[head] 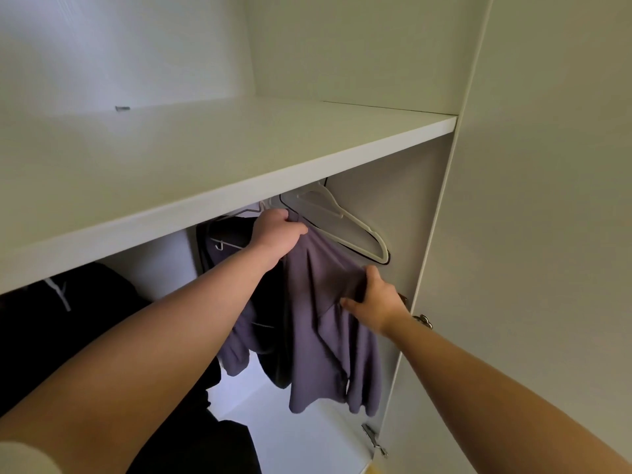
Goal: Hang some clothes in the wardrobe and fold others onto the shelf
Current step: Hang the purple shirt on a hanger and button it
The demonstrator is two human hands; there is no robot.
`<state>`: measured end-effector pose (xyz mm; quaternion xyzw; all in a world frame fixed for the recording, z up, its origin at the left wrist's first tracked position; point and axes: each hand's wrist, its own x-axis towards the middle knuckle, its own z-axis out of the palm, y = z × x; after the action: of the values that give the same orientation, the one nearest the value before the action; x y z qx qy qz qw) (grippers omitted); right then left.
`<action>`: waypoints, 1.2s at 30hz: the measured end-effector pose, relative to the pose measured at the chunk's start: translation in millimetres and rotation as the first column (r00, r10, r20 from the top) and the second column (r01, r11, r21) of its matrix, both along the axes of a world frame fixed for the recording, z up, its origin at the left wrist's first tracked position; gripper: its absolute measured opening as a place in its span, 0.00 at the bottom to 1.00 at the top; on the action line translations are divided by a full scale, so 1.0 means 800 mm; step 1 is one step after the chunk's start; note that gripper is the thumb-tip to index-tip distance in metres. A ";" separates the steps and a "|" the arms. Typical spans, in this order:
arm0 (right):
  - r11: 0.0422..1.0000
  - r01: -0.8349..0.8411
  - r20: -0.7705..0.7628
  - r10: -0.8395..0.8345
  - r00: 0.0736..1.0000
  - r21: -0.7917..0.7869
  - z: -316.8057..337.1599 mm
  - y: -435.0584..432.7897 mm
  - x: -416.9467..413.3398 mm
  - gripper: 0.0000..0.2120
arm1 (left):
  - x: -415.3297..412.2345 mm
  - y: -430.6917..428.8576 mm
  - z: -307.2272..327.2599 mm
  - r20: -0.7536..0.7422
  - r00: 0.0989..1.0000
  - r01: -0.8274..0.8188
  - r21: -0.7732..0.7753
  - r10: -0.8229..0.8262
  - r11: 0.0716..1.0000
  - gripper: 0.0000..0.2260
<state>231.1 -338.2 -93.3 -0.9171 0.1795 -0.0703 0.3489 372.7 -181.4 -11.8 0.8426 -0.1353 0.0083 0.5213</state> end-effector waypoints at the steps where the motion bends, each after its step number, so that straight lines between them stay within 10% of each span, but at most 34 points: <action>1: 1.000 0.027 0.023 -0.027 0.999 -0.005 -0.003 0.002 0.001 0.29 | -0.002 0.000 0.000 0.042 0.999 0.009 0.020 -0.010 1.000 0.08; 6: 0.997 0.081 0.027 -0.080 0.996 -0.021 -0.004 -0.001 -0.001 0.22 | -0.001 0.007 -0.003 0.333 0.939 0.021 0.193 -0.085 0.981 0.10; 26: 0.939 0.339 0.027 -0.338 0.941 -0.059 0.017 -0.029 -0.008 0.18 | 0.017 0.022 -0.014 0.394 0.865 0.160 0.370 -0.310 0.915 0.05; 31: 0.974 0.225 0.225 -0.227 0.947 0.034 0.010 0.009 -0.008 0.09 | 0.020 0.030 -0.024 0.404 0.857 0.149 0.397 -0.318 0.906 0.03; 36: 0.994 0.019 0.093 -0.029 0.995 0.107 0.002 0.031 0.005 0.14 | 0.020 0.040 -0.023 0.403 0.841 0.174 0.429 -0.360 0.886 0.05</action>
<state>235.0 -313.6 -91.8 -0.8908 0.1771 -0.1079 0.4043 388.7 -149.2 -30.3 0.8708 -0.3751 0.1129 0.2970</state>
